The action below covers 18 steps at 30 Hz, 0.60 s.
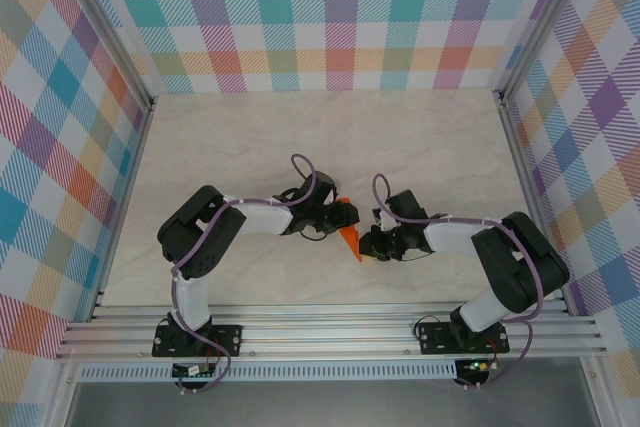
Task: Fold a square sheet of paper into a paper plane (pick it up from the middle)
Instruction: Fold the wing for the fifth time at the center of the table.
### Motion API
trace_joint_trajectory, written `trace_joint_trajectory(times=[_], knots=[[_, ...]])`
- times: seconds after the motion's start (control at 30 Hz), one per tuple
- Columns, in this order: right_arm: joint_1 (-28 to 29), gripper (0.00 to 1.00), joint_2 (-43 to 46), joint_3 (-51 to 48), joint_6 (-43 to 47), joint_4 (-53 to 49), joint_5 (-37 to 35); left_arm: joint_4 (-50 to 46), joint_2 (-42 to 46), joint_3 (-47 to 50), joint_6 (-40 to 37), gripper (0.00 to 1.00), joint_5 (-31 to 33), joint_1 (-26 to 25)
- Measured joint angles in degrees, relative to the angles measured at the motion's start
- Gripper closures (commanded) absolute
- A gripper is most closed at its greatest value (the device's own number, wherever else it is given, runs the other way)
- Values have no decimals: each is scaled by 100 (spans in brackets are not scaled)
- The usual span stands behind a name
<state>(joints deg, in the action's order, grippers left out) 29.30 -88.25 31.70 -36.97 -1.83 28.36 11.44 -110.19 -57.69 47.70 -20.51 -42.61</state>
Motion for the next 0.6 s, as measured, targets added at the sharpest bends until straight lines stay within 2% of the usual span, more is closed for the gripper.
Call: trace_joint_trajectory(times=[0.1, 0.6], knots=[[0, 88, -2, 55, 92, -177, -11, -13, 0, 0, 0, 62, 0, 0], [37, 88, -160, 450, 343, -907, -195, -44, -33, -33, 0, 62, -11, 2]])
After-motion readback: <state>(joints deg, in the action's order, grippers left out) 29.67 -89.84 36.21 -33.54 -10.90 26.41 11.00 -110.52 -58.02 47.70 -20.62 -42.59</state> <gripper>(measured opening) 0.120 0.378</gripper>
